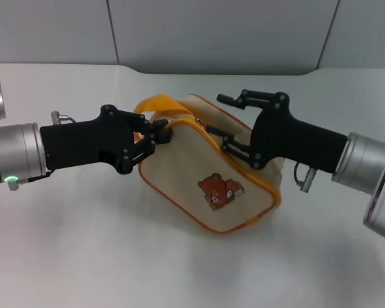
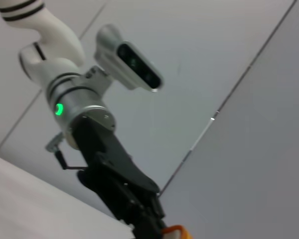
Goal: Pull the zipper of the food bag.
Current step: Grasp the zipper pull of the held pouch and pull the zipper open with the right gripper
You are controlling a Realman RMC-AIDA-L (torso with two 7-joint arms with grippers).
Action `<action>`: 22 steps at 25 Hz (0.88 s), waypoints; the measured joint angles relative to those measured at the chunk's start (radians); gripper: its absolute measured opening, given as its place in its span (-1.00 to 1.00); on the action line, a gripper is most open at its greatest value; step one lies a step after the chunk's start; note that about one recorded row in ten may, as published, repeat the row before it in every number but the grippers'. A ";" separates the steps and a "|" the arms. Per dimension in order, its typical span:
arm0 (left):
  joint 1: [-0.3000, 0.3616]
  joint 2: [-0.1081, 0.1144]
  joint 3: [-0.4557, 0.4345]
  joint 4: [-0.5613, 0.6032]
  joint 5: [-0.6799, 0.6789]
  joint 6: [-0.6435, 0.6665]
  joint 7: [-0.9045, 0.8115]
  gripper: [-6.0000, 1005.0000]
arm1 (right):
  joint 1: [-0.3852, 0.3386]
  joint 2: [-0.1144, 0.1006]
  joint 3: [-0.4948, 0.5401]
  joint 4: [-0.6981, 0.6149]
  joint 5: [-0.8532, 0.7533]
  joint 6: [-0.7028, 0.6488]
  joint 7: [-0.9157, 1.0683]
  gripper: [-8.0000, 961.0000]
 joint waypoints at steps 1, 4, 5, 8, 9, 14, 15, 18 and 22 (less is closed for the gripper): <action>0.000 0.000 0.000 0.000 0.000 0.000 0.000 -0.79 | 0.003 0.000 -0.008 0.003 0.001 0.002 0.000 0.09; -0.001 -0.001 0.000 0.001 0.000 0.000 0.000 -0.79 | 0.015 0.000 -0.017 0.020 -0.002 0.008 -0.001 0.01; -0.001 -0.001 0.000 0.001 0.000 0.000 0.000 -0.79 | 0.018 0.000 -0.018 0.024 -0.003 0.008 -0.001 -0.02; -0.001 -0.001 0.000 0.001 -0.001 0.000 0.000 -0.79 | 0.022 0.001 -0.025 0.032 -0.004 0.011 -0.002 -0.08; -0.001 -0.001 0.000 0.001 -0.002 0.000 0.000 -0.79 | 0.024 0.001 -0.039 0.037 -0.005 0.020 -0.002 -0.08; 0.000 -0.001 0.000 0.001 -0.006 0.002 0.000 -0.80 | 0.030 0.001 -0.057 0.052 -0.003 0.044 -0.002 -0.09; 0.000 -0.001 0.000 0.001 -0.006 0.002 0.000 -0.80 | 0.030 0.001 -0.057 0.052 -0.003 0.044 -0.002 -0.12; 0.000 -0.001 0.000 0.001 -0.007 0.002 0.000 -0.80 | 0.031 0.001 -0.058 0.054 -0.002 0.045 -0.003 -0.21; 0.000 -0.001 0.000 0.001 -0.008 0.004 0.000 -0.81 | 0.032 0.001 -0.058 0.060 -0.001 0.046 -0.001 -0.40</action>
